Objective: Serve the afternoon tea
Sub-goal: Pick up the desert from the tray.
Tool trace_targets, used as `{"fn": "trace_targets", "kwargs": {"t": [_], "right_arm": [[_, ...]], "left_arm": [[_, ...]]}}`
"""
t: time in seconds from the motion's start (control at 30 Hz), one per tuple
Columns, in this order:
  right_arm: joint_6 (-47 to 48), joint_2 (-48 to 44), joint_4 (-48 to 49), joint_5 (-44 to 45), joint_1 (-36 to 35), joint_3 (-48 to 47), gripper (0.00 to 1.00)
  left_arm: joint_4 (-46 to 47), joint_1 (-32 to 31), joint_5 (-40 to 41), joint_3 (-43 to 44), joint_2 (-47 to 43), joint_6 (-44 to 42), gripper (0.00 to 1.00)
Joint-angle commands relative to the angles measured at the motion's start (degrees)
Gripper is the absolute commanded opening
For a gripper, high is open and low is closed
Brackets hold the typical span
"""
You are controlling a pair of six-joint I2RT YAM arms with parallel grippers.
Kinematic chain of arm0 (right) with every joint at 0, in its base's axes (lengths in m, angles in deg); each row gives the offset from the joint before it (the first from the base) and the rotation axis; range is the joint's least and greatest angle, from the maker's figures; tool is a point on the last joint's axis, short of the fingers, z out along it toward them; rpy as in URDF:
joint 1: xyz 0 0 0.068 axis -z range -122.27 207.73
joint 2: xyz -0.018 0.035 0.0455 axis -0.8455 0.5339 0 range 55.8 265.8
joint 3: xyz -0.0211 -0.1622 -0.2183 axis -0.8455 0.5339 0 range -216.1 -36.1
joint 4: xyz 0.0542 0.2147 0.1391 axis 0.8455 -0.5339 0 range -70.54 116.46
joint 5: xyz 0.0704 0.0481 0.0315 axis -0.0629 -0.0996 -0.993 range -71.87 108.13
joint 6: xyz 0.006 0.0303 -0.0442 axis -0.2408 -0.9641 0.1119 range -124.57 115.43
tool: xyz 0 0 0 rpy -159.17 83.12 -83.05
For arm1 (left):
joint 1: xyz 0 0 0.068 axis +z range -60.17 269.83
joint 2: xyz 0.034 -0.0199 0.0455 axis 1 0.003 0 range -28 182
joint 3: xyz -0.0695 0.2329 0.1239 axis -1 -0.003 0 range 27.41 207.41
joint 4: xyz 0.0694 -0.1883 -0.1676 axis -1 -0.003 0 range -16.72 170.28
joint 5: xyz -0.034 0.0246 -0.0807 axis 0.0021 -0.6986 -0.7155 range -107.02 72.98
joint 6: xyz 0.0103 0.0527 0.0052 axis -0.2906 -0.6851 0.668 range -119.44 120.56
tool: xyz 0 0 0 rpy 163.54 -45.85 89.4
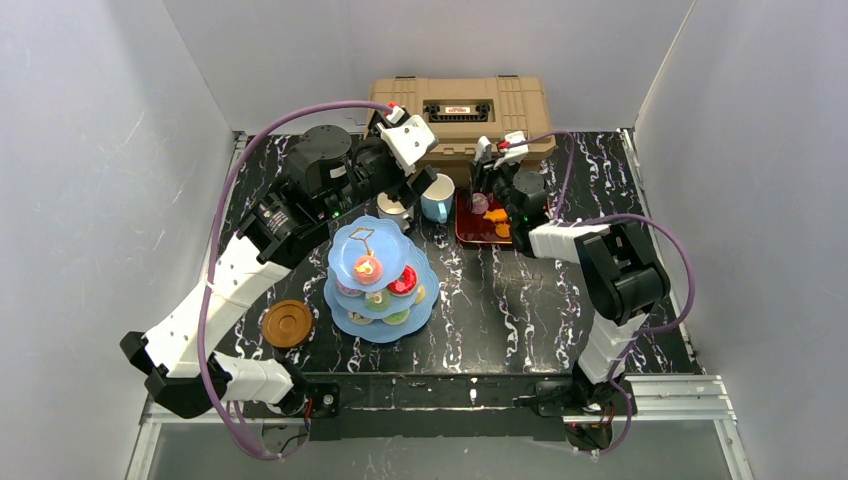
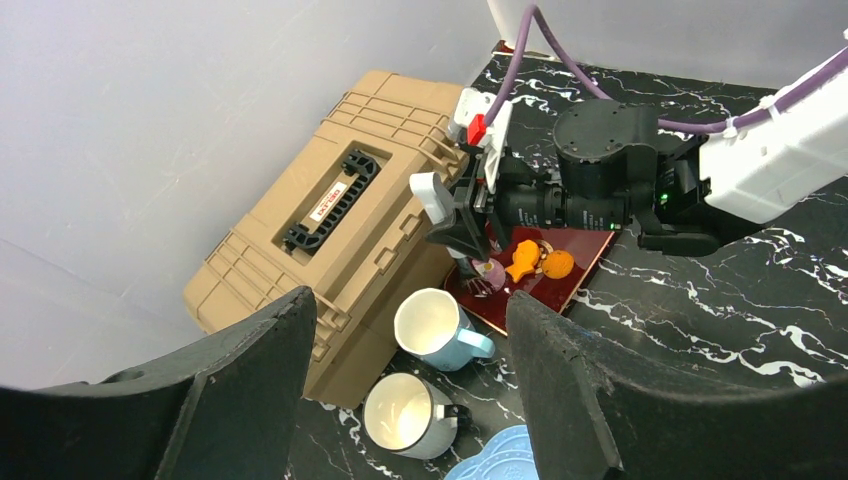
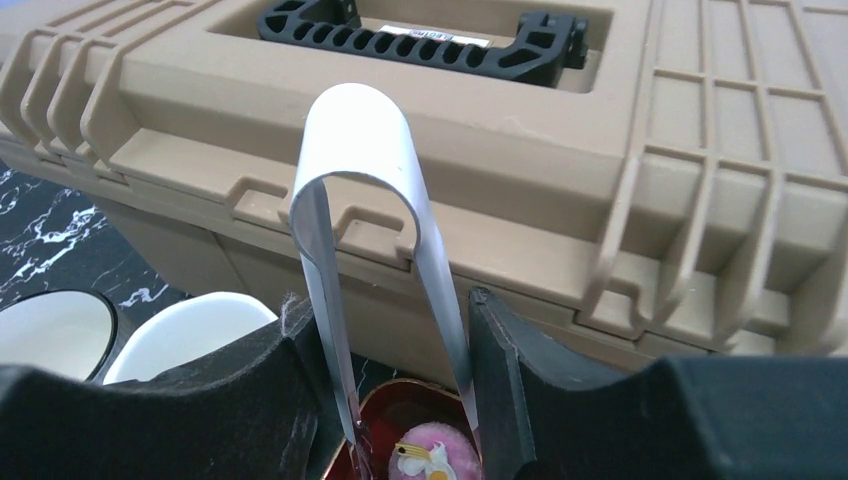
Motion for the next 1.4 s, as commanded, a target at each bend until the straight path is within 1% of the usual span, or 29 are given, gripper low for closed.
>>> {"fn": "trace_targets", "kwargs": {"t": [0.0, 0.23, 0.33, 0.43, 0.53, 0.67, 1.13, 1.37], "right_arm": [[1.6, 1.9, 4.5, -0.7, 0.1, -3.9, 0.56], [1.9, 3.9, 4.9, -0.9, 0.1, -4.2, 0.56], [1.3, 4.0, 5.6, -1.5, 0.1, -3.4, 0.53], [0.3, 4.2, 6.6, -2.3, 0.1, -2.3, 0.41], [-0.4, 3.6, 7.8, -2.7, 0.1, -0.9, 0.20], [-0.7, 1.9, 9.2, -2.8, 0.1, 1.2, 0.01], [-2.5, -10.0, 12.0, -1.5, 0.0, 8.3, 0.01], [-5.8, -18.2, 8.9, -3.5, -0.7, 12.2, 0.01]], "left_arm": [[0.7, 0.5, -0.2, 0.3, -2.5, 0.1, 0.68], [1.1, 0.8, -0.2, -0.5, -2.7, 0.3, 0.68], [1.2, 0.9, -0.2, -0.6, -2.7, 0.3, 0.68], [1.2, 1.0, -0.3, -0.7, -2.8, 0.4, 0.68], [1.1, 1.0, -0.3, -0.8, -2.9, 0.4, 0.68], [1.1, 1.1, -0.3, -1.0, -3.1, 0.3, 0.68], [1.1, 1.2, -0.3, -1.1, -3.4, 0.4, 0.65], [0.7, 1.2, -0.3, -1.0, -3.7, 0.6, 0.64]]}}
